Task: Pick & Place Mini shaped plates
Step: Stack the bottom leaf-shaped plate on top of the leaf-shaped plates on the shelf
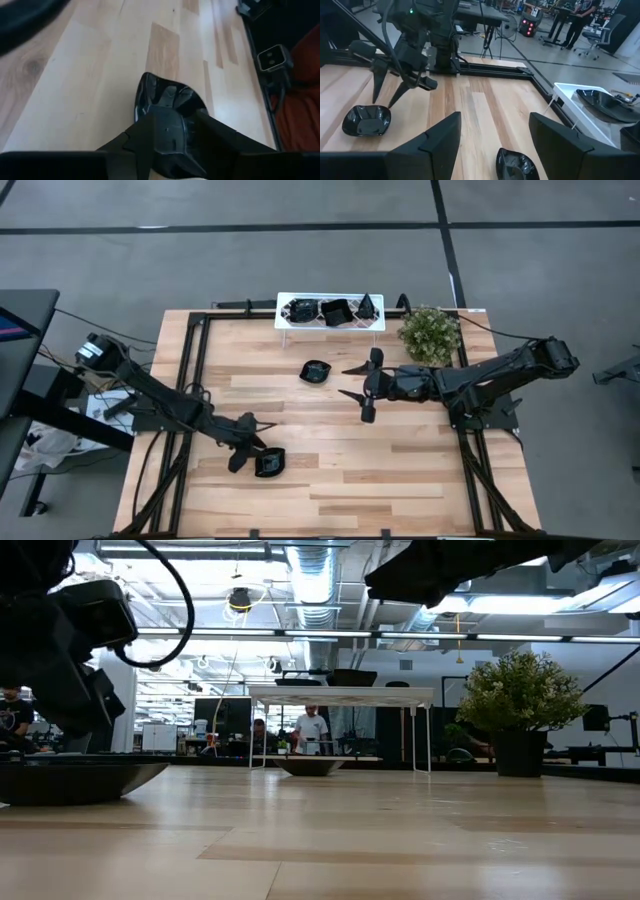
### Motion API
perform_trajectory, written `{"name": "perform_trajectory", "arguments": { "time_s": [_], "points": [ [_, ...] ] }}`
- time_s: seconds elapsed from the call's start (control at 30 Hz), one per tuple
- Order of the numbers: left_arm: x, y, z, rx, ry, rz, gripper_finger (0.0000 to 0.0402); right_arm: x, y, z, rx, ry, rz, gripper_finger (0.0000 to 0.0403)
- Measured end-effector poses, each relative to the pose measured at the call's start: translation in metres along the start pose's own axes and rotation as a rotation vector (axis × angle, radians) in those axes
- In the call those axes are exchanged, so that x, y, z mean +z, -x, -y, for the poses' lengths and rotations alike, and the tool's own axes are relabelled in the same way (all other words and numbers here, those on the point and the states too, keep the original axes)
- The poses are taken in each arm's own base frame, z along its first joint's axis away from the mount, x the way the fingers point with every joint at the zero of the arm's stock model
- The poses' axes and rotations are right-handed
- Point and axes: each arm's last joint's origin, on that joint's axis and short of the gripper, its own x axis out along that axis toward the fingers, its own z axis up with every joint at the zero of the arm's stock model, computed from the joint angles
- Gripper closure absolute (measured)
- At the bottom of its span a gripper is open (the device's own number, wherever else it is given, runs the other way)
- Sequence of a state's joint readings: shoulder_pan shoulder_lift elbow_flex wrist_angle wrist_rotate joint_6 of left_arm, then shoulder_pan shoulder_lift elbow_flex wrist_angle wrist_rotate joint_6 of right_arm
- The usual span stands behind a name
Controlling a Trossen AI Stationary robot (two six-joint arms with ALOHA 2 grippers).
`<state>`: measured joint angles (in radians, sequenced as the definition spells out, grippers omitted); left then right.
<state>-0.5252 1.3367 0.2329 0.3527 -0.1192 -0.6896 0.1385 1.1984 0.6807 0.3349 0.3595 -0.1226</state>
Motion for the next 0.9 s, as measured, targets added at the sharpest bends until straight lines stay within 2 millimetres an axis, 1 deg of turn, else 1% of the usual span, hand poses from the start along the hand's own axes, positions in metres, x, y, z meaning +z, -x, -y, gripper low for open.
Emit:
{"name": "perform_trajectory", "arguments": {
  "time_s": [0.2,0.3,0.67,0.9],
  "points": [
    [-0.004,-0.004,-0.001,0.024,0.014,-0.016,0.0250,-0.001,0.001,-0.002,0.008,-0.001,-0.012,0.0173],
    [-0.005,-0.005,-0.002,0.031,0.018,-0.022,0.0250,-0.002,0.001,-0.002,0.008,-0.025,-0.022,0.0173],
    [-0.012,-0.012,-0.006,0.058,0.042,-0.075,0.0250,-0.004,0.001,-0.002,0.010,-0.029,-0.039,0.0173],
    [-0.012,-0.014,-0.006,0.039,0.061,-0.086,0.0250,-0.004,0.001,-0.002,0.010,-0.029,-0.039,0.0173]
  ]
}}
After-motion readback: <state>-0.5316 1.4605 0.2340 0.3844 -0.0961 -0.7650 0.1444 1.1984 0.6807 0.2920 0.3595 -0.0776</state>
